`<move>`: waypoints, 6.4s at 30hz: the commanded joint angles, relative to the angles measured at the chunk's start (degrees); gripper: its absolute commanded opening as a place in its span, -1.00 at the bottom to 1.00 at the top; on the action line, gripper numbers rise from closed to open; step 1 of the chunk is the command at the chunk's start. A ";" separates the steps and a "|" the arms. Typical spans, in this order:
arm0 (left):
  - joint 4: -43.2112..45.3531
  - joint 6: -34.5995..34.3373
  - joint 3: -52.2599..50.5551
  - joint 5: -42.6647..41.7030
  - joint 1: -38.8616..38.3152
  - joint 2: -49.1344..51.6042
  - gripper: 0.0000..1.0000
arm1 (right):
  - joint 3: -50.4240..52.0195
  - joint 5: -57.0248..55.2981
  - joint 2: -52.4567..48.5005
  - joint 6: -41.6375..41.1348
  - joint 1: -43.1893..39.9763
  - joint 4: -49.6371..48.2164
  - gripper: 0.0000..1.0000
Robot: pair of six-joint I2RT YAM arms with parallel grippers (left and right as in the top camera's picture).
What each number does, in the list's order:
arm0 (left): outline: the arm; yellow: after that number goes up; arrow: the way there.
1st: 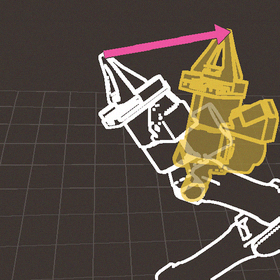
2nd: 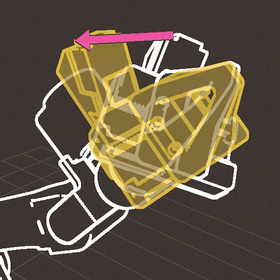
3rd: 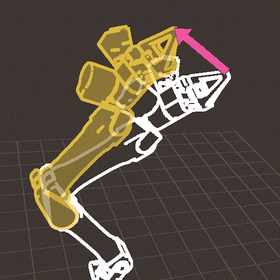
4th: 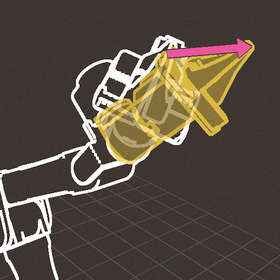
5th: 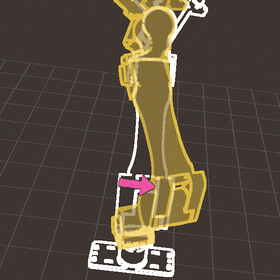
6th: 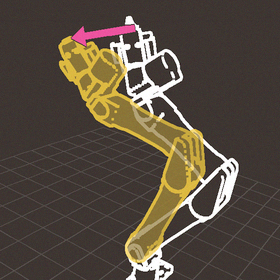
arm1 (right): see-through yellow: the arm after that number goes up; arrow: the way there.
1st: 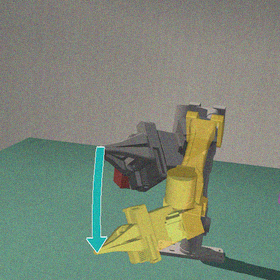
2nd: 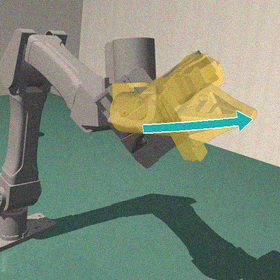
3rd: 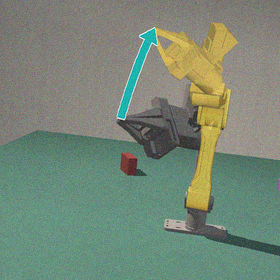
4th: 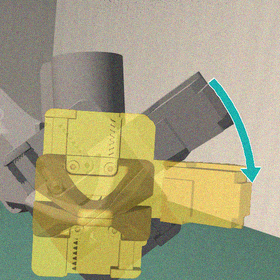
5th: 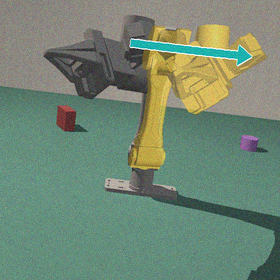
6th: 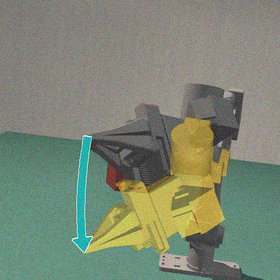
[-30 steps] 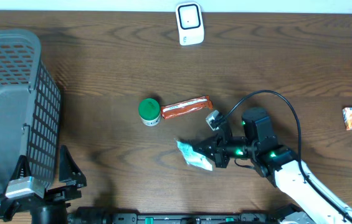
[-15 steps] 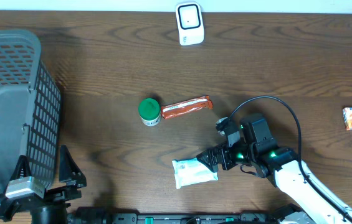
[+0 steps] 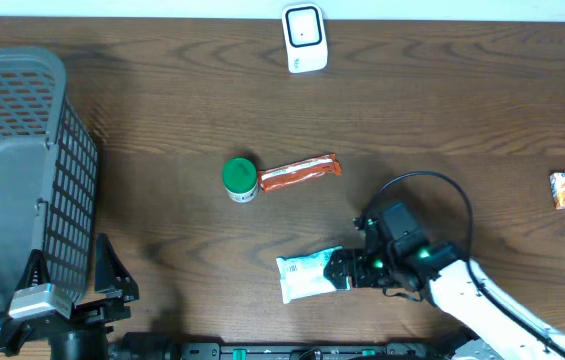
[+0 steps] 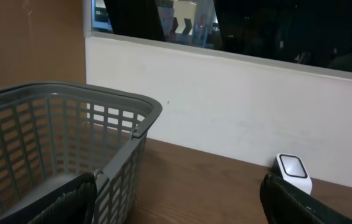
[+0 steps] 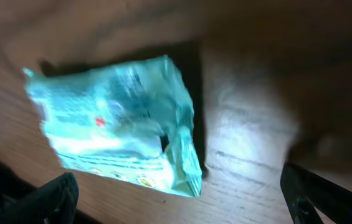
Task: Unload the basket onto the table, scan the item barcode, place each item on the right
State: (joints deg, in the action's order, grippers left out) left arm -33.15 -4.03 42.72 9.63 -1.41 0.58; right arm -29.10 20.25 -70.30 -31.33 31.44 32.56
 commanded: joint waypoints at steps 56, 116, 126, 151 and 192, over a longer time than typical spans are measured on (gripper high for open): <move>0.20 0.96 -0.28 0.52 -0.31 -0.42 0.68 | -18.51 -31.74 -21.57 42.14 28.50 9.51 -0.98; 0.17 0.96 -0.28 0.50 -0.31 -0.42 0.68 | -24.90 -8.17 -18.73 -1.90 15.69 -8.37 0.99; 0.15 0.96 -0.28 0.50 -0.28 -0.42 0.68 | -24.48 -12.81 -23.19 32.70 13.73 -2.75 0.99; -0.26 0.96 -0.28 0.50 -0.28 -0.42 0.68 | -24.55 -9.11 -38.47 40.19 6.84 -0.13 -0.60; -0.24 0.96 -0.28 0.50 -0.28 -0.42 0.68 | -37.59 -74.18 -18.56 54.84 9.66 -3.80 -0.98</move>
State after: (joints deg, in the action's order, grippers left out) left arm -33.45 -4.03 42.70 9.63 -1.41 0.60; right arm -66.41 -29.52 -81.41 13.74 44.53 38.79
